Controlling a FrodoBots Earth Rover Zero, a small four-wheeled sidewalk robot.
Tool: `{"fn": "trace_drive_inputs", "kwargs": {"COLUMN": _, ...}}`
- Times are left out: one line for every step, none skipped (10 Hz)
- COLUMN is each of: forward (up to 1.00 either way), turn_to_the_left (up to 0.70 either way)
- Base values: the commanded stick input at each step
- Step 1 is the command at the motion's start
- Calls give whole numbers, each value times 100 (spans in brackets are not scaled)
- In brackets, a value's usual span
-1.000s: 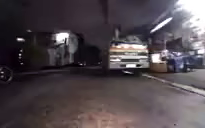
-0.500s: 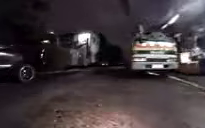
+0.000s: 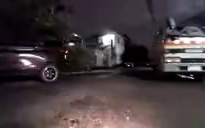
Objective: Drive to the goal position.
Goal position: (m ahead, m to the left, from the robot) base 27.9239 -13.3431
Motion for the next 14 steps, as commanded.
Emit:
{"fn": "trace_drive_inputs", "kwargs": {"forward": 100, "turn_to_the_left": 0}}
{"fn": "trace_drive_inputs", "kwargs": {"forward": 100, "turn_to_the_left": -4}}
{"fn": "trace_drive_inputs", "kwargs": {"forward": 100, "turn_to_the_left": -27}}
{"fn": "trace_drive_inputs", "kwargs": {"forward": 100, "turn_to_the_left": -23}}
{"fn": "trace_drive_inputs", "kwargs": {"forward": 100, "turn_to_the_left": -18}}
{"fn": "trace_drive_inputs", "kwargs": {"forward": 100, "turn_to_the_left": -13}}
{"fn": "trace_drive_inputs", "kwargs": {"forward": 100, "turn_to_the_left": -10}}
{"fn": "trace_drive_inputs", "kwargs": {"forward": 100, "turn_to_the_left": -27}}
{"fn": "trace_drive_inputs", "kwargs": {"forward": 100, "turn_to_the_left": -15}}
{"fn": "trace_drive_inputs", "kwargs": {"forward": 100, "turn_to_the_left": 0}}
{"fn": "trace_drive_inputs", "kwargs": {"forward": 100, "turn_to_the_left": 0}}
{"fn": "trace_drive_inputs", "kwargs": {"forward": 100, "turn_to_the_left": 0}}
{"fn": "trace_drive_inputs", "kwargs": {"forward": 100, "turn_to_the_left": 0}}
{"fn": "trace_drive_inputs", "kwargs": {"forward": 100, "turn_to_the_left": 0}}
